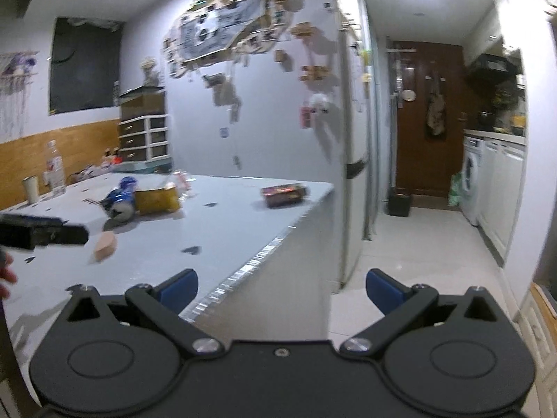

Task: Collect trash
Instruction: 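Grasp the crushed blue can with left tool while right tool grasps a wooden piece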

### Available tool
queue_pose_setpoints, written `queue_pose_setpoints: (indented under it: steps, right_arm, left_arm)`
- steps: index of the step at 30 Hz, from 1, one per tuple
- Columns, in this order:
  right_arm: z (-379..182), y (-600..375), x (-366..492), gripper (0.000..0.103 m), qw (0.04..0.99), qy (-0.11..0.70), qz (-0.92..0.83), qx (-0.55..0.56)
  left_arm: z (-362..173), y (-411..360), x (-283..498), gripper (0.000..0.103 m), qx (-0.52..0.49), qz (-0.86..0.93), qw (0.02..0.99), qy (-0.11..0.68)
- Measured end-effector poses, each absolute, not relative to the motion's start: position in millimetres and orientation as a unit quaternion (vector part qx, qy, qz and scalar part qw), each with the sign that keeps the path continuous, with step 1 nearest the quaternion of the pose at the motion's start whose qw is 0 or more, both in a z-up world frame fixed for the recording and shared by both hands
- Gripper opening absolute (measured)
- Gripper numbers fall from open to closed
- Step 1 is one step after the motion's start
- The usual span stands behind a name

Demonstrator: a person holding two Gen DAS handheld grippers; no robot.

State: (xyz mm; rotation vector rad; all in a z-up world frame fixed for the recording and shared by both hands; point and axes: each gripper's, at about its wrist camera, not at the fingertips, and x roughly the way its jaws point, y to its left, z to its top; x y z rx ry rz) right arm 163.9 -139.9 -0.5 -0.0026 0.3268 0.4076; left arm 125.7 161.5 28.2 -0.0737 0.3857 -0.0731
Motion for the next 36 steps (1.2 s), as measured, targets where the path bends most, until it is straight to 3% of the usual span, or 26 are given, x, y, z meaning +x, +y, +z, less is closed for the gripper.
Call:
queue_pose_setpoints:
  steps: [7,15,20,29,31,33,36]
  right_arm:
    - [12.7,-80.9,183.8,0.103,0.954,0.162,0.253,-0.008]
    - [26.5,-23.5,198.8,0.103,0.943,0.16,0.29,-0.042]
    - [36.1,1.1,214.6,0.103,0.924,0.205,0.323,-0.025]
    - [37.6,51.6,232.7,0.103,0.906,0.206,0.361,-0.084]
    - [36.3,67.2,235.6,0.098,0.896,0.205,0.379,-0.109]
    - [34.1,82.3,239.1,0.093,0.884,0.208,0.397,-0.131]
    - [28.7,104.5,244.5,0.09,0.871,0.211,0.411,-0.164]
  left_arm:
    - [42.9,237.4,154.7,0.103,-0.093,0.01,0.977,0.194]
    - [18.8,327.2,214.1,0.103,-0.339,-0.011,0.918,0.204]
    - [-13.6,358.9,251.8,0.103,-0.458,-0.027,0.864,0.209]
    - [-11.8,358.3,293.8,0.103,-0.442,-0.033,0.877,0.187]
    - [-11.6,359.3,301.0,0.103,-0.429,-0.032,0.884,0.184]
    - [-12.2,357.5,309.4,0.1,-0.399,-0.028,0.896,0.192]
    - [-14.0,355.5,315.6,0.085,-0.366,-0.017,0.909,0.2]
